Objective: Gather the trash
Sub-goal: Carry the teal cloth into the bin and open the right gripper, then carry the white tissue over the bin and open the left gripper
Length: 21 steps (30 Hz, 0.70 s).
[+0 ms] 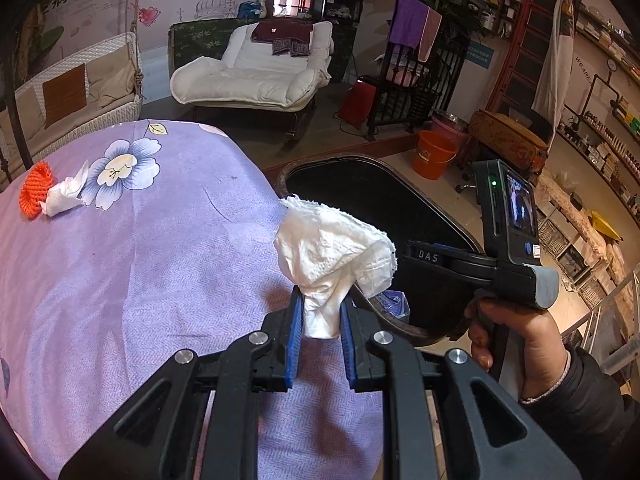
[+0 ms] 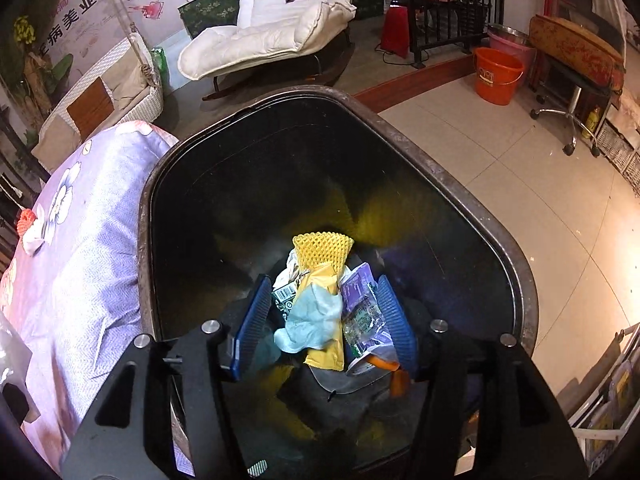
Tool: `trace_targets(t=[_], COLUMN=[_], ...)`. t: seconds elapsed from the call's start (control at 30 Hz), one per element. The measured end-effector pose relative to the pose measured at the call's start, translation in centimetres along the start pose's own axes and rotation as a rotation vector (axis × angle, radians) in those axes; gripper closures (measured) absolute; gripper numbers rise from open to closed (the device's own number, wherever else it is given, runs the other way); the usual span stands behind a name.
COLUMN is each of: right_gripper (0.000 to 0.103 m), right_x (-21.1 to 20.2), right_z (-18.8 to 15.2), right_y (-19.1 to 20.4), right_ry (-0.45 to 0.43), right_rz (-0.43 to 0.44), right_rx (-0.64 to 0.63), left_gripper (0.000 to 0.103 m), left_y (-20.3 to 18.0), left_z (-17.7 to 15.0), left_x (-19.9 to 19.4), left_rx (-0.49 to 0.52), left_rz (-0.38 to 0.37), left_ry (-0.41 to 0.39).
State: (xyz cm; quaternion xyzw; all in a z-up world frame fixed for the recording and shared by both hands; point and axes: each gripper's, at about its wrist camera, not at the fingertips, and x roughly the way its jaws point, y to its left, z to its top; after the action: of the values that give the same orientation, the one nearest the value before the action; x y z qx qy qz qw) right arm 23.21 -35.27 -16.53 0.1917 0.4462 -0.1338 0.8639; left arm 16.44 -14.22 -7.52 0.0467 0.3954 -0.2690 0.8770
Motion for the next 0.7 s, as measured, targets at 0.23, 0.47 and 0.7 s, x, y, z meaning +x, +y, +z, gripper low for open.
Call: trace_targets(t=[0.23,0.47,0.7], right_gripper=[0.039,0.036,0.033], right_x=[-1.8,-4.1,-6.7], right_z=[-0.5,-0.9,-1.5], right_y=[-0.6,-2.3,-4.6], right_ry=[-0.046,-0.085,-0.154], right_rz=[0.027,0.034,0.010], right_rx=[0.030,0.085,0.134], left_gripper=[0.085,0.085,0.085], left_y=[-1.4,-3.6,-5.5], left_z=[1.3,2.5,2.7], left_x=[1.6,3.9,6.0], left_rx=[0.033,0.114,0.173], left_rz=[-0.050,-0.063,-0.088], left_ry=[0.038,0.064,0.101])
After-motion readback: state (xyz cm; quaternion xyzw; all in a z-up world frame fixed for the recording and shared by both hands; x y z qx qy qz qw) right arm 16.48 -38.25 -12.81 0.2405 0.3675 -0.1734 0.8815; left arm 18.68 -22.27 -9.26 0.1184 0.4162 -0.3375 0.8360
